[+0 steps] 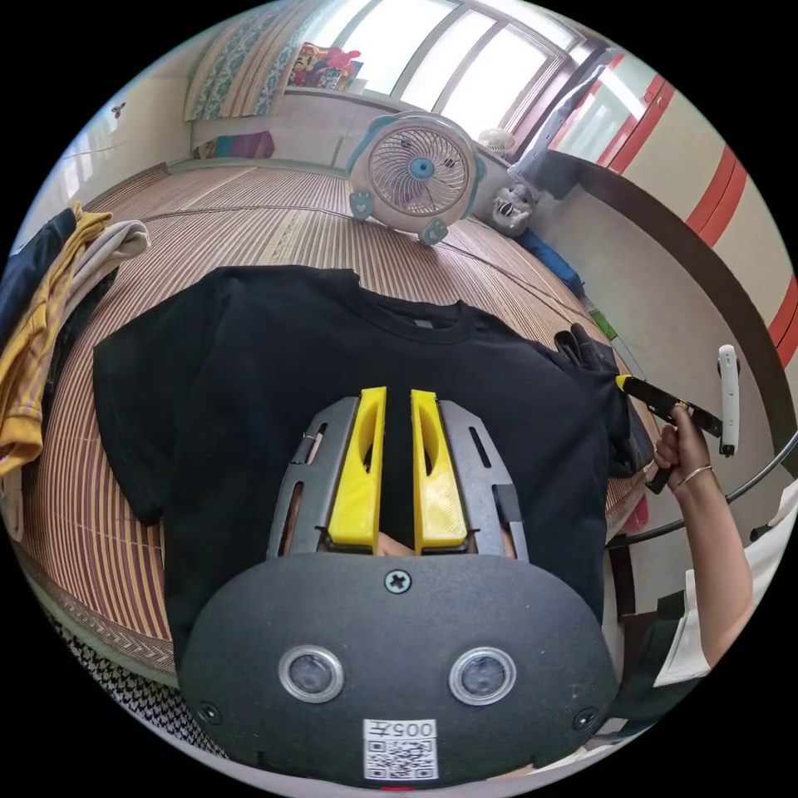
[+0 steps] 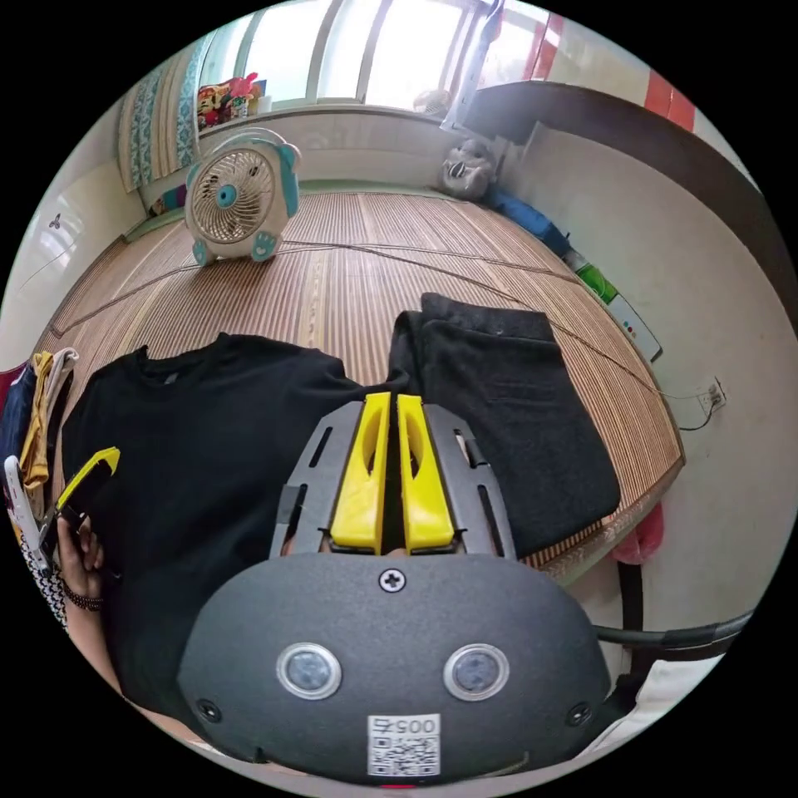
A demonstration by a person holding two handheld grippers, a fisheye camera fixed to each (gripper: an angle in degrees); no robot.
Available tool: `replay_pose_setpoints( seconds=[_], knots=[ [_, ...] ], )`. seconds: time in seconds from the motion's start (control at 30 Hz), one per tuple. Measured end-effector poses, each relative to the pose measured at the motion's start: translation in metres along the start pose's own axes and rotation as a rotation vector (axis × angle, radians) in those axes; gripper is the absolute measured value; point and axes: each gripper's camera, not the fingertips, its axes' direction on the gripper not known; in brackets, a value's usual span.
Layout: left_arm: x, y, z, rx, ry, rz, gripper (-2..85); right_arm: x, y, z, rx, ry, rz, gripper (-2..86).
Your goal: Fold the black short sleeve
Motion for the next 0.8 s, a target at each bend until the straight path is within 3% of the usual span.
replay_pose_setpoints(
  seconds=[0.17,0.47,0.63,0.8],
  knots=[
    [-0.005,0.003,0.008,-0.027,0.014,-0.020,6.6,0.009,0.030,0.049,-0.196,-0.001,0.051,0.3],
    [-0.008,0.014,0.007,-0.028,0.019,-0.043,6.6,-0.010,0.061,0.000,-0.088,-0.028,0.064,4.7],
    [0.001,0.026,-0.011,0.022,0.010,0.002,6.5,-0.065,0.125,-0.051,-0.047,-0.201,-0.067,5.8],
    [-0.022,0.035,-0.057,0.041,-0.132,0.017,5.5,-0.104,0.189,-0.060,-0.060,-0.287,-0.144,7.6]
  ],
)
